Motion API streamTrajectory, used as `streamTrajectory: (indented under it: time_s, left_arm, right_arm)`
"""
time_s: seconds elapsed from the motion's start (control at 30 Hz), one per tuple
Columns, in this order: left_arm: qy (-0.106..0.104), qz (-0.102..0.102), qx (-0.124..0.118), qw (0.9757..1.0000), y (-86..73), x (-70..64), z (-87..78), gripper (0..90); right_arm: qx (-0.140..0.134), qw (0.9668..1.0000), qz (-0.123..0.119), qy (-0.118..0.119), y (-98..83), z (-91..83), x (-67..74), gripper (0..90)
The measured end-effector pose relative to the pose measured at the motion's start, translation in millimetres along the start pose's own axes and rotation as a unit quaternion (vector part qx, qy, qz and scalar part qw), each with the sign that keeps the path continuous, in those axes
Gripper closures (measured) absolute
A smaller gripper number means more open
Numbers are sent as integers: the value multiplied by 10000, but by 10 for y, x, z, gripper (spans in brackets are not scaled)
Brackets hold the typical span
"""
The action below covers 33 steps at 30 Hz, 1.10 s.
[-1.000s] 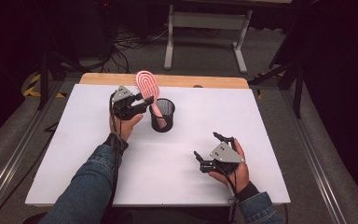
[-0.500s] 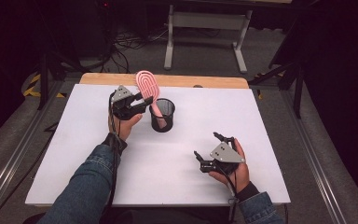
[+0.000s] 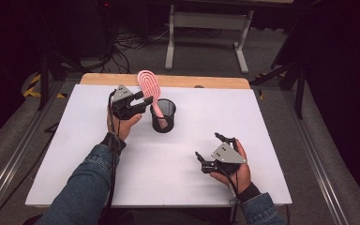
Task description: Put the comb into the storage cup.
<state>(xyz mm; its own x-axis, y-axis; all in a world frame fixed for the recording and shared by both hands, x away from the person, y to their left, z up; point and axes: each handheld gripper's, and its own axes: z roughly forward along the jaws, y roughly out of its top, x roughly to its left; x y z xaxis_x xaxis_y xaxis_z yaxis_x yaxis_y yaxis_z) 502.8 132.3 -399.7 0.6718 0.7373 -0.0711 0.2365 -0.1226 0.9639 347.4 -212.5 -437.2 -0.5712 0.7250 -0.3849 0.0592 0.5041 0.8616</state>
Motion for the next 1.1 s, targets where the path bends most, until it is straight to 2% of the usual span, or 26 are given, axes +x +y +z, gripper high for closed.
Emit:
streamTrajectory:
  time_s: [0.2, 0.37, 0.43, 0.5, 0.6, 0.73, 1.03, 1.1]
  left_arm:
    - [123, 19, -83, 9999, 34, 5, -41, 477]
    - [252, 142, -26, 9996, 63, -14, -65, 397]
    - [263, 157, -16, 9995, 69, -20, -72, 393]
    - [297, 207, 7, 9993, 78, -28, -79, 342]
    - [288, 264, 40, 9992, 81, -35, -85, 313]
    - [287, 309, 72, 9991, 78, -39, -93, 224]
    - [187, 275, 171, 9993, 45, -27, -90, 112]
    - [141, 356, 208, 9990, 36, -30, -90, 82]
  right_arm:
    - [4, 10000, -6, -6, 1, -3, -1, 92]
    - [-5, 10000, -4, -18, 4, -9, -3, 93]
    - [-8, 10000, -8, -20, 4, -10, -3, 93]
    - [-8, 10000, -2, -25, 2, -10, -5, 93]
    - [-2, 10000, -8, -24, 2, -9, -5, 93]
    - [-3, 10000, -8, -25, 2, -9, -4, 93]
    - [9, 10000, -13, -26, -2, -8, -5, 93]
    - [8, 10000, -12, -26, -2, -8, -5, 93]
